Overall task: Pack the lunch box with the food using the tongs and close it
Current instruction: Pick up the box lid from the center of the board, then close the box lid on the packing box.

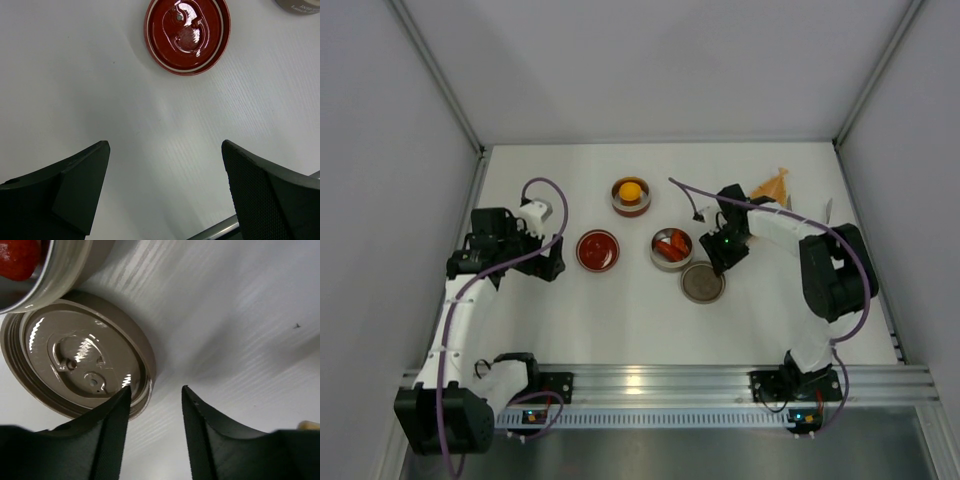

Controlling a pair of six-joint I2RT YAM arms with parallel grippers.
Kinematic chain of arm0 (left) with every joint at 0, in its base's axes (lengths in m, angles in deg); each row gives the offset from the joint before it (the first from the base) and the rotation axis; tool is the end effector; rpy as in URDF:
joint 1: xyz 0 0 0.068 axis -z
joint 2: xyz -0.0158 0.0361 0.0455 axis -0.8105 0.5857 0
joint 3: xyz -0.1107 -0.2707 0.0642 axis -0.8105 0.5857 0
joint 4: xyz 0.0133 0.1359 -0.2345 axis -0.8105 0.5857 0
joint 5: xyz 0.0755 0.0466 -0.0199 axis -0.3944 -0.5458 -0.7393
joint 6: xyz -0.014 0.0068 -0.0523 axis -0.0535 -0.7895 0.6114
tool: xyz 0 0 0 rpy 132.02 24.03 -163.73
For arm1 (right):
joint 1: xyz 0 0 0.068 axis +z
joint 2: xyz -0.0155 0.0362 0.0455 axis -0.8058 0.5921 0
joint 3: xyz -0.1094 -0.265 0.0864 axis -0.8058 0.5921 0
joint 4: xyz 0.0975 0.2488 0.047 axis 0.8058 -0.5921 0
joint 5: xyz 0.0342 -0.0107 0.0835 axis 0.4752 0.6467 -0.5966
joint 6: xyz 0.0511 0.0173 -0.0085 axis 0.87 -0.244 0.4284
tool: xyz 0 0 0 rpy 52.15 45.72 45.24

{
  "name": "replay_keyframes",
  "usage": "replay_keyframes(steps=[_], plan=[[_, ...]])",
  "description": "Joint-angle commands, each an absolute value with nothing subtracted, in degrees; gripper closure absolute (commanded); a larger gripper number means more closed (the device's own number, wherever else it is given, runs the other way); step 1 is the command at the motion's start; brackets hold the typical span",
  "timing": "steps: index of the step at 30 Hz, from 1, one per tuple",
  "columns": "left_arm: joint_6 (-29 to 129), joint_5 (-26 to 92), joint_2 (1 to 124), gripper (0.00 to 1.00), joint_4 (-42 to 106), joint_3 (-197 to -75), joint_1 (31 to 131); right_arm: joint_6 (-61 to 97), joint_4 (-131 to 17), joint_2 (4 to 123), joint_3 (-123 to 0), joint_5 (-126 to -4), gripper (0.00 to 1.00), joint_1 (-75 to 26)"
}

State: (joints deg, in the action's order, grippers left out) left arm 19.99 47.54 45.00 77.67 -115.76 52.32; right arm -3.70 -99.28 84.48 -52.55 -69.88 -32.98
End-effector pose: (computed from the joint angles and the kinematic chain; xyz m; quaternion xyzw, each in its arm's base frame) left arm 0.1954 -0.0079 0.3124 0.1985 0.8999 -0.1230 0.3683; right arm 0.3212 0.1297 0.1949 -0.3121 0.9383 0.1105 0.0998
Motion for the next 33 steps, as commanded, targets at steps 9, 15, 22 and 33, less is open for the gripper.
replay_keyframes(steps=[9, 15, 22, 33], plan=[[20.91, 54.30, 46.42, 0.02, 75.14, -117.48, 52.30, -4.82, -98.53, 86.02, -55.51, -68.37, 0.99, -29.52], [22.05, 59.39, 46.15, 0.02, 74.88, -117.30, 52.21, -12.90, -103.97, 77.86, -55.07, -67.76, 1.00, -29.52], [25.65, 71.00, 44.92, 0.02, 70.58, -115.46, 52.30, -23.35, -112.06, 66.43, -61.74, -74.15, 1.00, -29.17], [42.60, 95.87, 44.85, 0.03, 50.21, -109.05, 52.48, -38.66, -120.33, 57.20, -73.70, -88.32, 1.00, -15.12]])
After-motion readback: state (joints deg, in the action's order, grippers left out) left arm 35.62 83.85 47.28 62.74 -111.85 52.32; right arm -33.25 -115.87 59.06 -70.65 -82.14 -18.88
